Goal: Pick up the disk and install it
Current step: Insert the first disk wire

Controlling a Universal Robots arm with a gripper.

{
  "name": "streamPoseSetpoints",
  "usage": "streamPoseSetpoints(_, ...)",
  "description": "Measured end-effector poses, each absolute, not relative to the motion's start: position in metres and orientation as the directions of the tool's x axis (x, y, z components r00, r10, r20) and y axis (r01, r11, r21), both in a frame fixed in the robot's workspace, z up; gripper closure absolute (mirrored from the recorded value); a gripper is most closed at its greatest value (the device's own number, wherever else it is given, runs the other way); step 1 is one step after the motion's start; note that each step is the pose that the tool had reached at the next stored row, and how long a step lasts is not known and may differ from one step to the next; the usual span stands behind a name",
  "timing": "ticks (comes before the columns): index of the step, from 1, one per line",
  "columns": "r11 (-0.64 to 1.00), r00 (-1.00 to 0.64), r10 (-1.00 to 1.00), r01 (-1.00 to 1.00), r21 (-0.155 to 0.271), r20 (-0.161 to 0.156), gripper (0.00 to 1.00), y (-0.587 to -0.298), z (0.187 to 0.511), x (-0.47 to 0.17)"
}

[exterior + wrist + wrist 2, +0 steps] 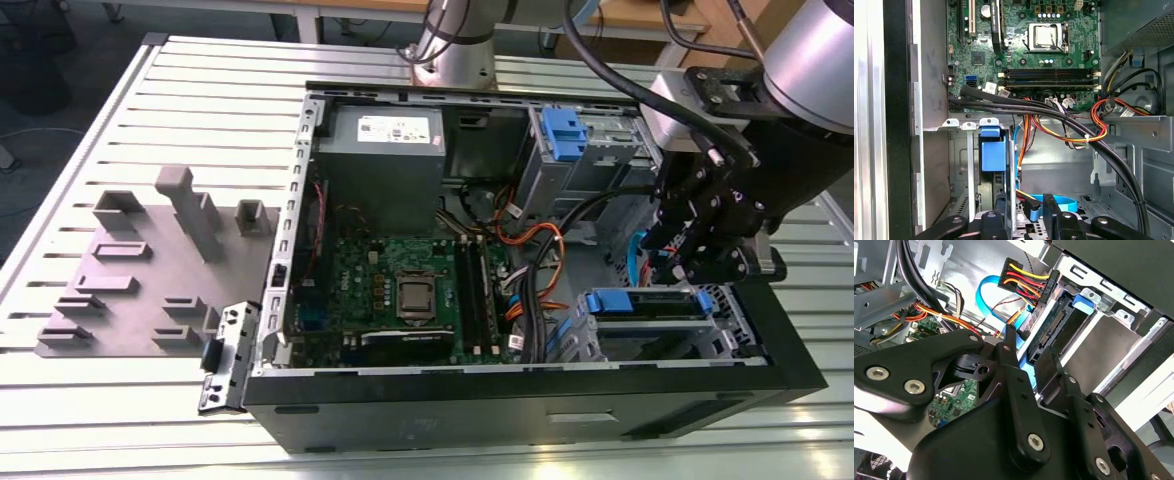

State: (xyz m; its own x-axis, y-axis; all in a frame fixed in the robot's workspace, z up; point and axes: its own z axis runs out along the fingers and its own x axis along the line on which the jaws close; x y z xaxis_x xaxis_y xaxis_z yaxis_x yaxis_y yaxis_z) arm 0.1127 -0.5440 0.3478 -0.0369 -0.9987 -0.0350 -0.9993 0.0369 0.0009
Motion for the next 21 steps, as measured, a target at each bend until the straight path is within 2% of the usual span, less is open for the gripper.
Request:
streamPoseSetpoints(7, 0.037, -0.037, -0.999, -0.999, 0.001, -0.035, 0.59, -0.5440, 0.3478, 0.1127)
streamPoseSetpoints(9, 0.037, -0.037, -0.999, -0.999, 0.001, -0.035, 0.72, -0.5440, 0.3478, 0.1127)
streamPoseSetpoints(10, 0.037, -0.037, -0.999, -0.999, 0.001, -0.035, 0.72, -0.5440, 0.3478, 0.1127)
streamPoseSetpoints(11, 0.037, -0.037, -0.999, -0.999, 0.001, -0.035, 0.78, -0.5440, 0.3478, 0.1127)
streamPoseSetpoints(12, 0.037, -0.037, -0.999, -0.999, 0.001, -0.035, 0.78, -0.5440, 0.3478, 0.1127)
streamPoseSetpoints(13, 0.037, -0.037, -0.999, -0.999, 0.001, -0.035, 0.83, -0.5440, 0.3478, 0.1127)
streamPoseSetpoints(21, 0.037, -0.037, -0.999, -0.999, 0.001, -0.036, 0.84, -0.5441, 0.3478, 0.1127)
